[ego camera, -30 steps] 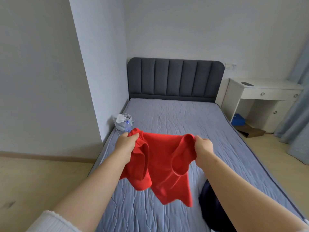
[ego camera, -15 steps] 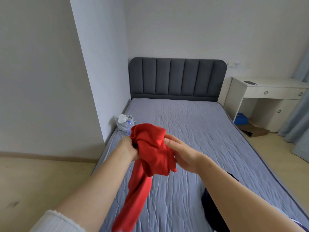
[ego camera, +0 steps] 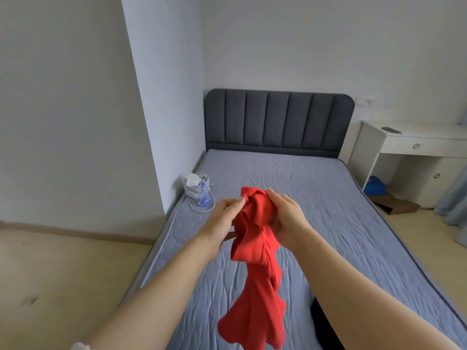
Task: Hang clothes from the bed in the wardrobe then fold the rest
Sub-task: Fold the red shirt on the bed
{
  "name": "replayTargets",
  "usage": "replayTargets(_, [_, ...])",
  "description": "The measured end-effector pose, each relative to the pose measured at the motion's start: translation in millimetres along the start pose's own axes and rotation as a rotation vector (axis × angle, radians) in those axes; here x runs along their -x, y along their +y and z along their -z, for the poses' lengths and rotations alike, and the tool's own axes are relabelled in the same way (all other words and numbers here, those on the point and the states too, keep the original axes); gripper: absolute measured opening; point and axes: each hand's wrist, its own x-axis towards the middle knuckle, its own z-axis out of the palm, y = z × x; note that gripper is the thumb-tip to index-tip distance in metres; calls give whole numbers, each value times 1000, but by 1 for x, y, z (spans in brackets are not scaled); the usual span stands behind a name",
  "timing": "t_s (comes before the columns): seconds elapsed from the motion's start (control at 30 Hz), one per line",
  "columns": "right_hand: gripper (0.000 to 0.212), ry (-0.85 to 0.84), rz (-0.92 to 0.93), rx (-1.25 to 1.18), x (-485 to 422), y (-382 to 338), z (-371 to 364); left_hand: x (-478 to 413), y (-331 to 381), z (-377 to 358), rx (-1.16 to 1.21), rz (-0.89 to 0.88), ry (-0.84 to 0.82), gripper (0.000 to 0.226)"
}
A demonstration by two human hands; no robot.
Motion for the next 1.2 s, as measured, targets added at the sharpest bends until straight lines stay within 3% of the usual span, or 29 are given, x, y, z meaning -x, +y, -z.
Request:
replayTargets(0.1, [15,-10,-36,-89,-2,-4,-1,-1,-9,-6,-102,-181,100,21])
replayTargets(0.17, [15,-32,-58,-70,-1,-5,-2,-2,-13,-7,-186,-258,-48,33])
replayTargets(0.23, [18,-14,-72,-100,-1,-6,1,-5,-18,-5,-418,-265,-191,46])
replayTargets(0.27, [20,-3,-79,-137,-1,-8,3,-8,-21,-2,-582,-261,-181,46])
replayTargets(0.33, [21,2,-91,-162,0,-12,8,-15,-24,6,-800,-190,-5,32])
replayTargets(0.4, [20,-2,-115,-141,2,-12,11,-21,-23,12,-705,-69,143,26])
replayTargets(0.5, [17,-4,-176,-28,5,-12,12,-27,-12,9,-446,-36,205,17])
replayTargets(0.6, [19,42,-197,393,4,-12,14,-28,5,0,-194,-72,191,20])
replayTargets(0.7, [9,70,-123,703,8,-9,17,-27,18,-5,-104,-175,198,25])
replayTargets(0.73, [23,64,-91,751,7,-7,19,-27,21,-6,-85,-226,215,26])
replayTargets(0.83, [66,-127,-3,793,6,-4,18,-23,30,-9,65,-259,241,29])
replayTargets(0.87, [67,-222,21,815,5,-3,16,-22,33,-10,117,-246,230,29])
replayTargets(0.93, [47,-313,65,888,7,-2,11,-20,40,-10,214,-226,202,29])
replayTargets(1.0, [27,-233,106,901,3,-2,11,-21,44,-7,153,-249,225,30])
replayTargets(1.13, [17,-34,229,1081,-6,2,12,-27,40,0,-281,-295,305,21])
replayTargets(1.2, [19,27,231,1019,-7,5,12,-28,32,2,-509,-287,478,12])
